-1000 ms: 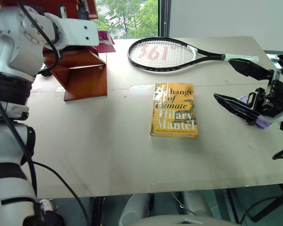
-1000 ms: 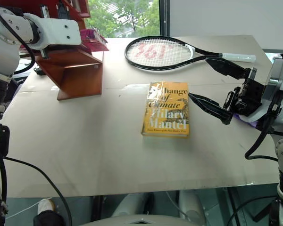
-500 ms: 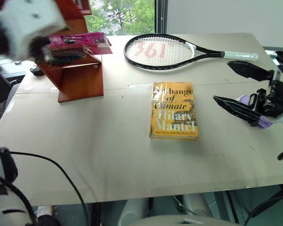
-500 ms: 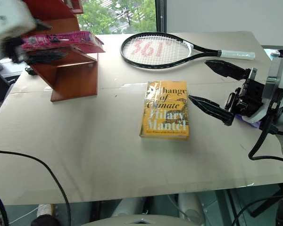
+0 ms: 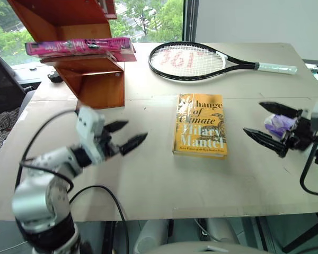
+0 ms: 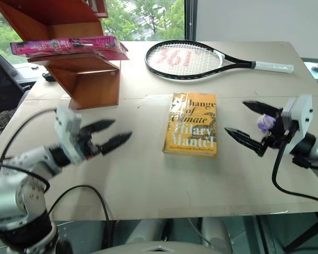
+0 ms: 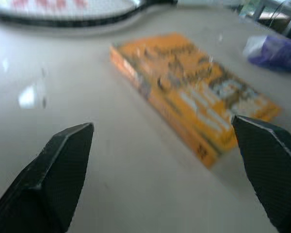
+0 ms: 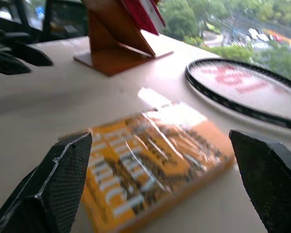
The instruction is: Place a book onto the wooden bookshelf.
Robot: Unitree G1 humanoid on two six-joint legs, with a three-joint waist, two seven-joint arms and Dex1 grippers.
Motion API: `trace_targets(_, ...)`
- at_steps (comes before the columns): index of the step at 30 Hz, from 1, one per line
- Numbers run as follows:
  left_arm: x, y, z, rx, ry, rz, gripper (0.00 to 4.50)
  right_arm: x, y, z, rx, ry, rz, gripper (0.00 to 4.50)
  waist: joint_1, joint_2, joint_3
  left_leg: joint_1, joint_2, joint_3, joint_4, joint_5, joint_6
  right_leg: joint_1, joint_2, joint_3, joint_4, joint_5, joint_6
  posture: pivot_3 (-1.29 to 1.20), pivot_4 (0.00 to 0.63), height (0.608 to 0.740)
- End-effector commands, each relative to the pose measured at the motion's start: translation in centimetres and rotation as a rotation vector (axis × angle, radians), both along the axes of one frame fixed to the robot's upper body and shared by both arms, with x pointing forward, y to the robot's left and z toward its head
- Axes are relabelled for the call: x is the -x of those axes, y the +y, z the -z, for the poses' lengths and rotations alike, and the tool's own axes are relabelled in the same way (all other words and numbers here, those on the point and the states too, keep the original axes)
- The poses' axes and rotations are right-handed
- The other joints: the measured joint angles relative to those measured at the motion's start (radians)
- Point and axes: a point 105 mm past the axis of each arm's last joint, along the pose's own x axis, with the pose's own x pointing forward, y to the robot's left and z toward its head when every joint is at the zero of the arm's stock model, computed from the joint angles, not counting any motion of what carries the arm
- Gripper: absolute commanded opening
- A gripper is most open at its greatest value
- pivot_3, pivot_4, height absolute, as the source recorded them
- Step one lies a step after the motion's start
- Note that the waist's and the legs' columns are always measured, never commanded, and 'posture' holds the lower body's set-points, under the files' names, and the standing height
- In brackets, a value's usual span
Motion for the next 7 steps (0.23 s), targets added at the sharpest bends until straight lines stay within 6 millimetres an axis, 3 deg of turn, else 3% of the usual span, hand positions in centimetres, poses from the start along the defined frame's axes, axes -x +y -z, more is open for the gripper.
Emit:
trace_targets(1,1.6,1.1,0.7,-0.070,-0.035,0.011,4.45,0.8,-3.3,1.0,0.111,-0.009,0.096,4.50,0.002,0.000,0.000,0.001,0.000,0.000,0.000,0.000,0.000,0.002,0.000,0.000,0.000,0.000,0.000,0.00,0.150,0.740)
trace_targets(3,2.2,1.9,1.6,-0.075,-0.006,-0.008,4.45,1.1,-4.9,2.3,0.169,0.030,0.148,4.50,0.002,0.001,-0.001,0.003,0.000,0.001,0.000,0.000,0.000,0.004,0.000,0.001,-0.001,0.000,0.000,0.00,0.150,0.740)
trace_targets(7,2.6,2.3,2.6,-0.075,0.015,-0.029,4.45,1.3,-6.3,3.5,0.207,0.069,0.179,4.50,0.001,0.002,-0.001,0.008,0.000,0.002,0.000,0.000,0.000,0.009,0.000,0.002,0.000,0.000,0.000,0.00,0.150,0.740)
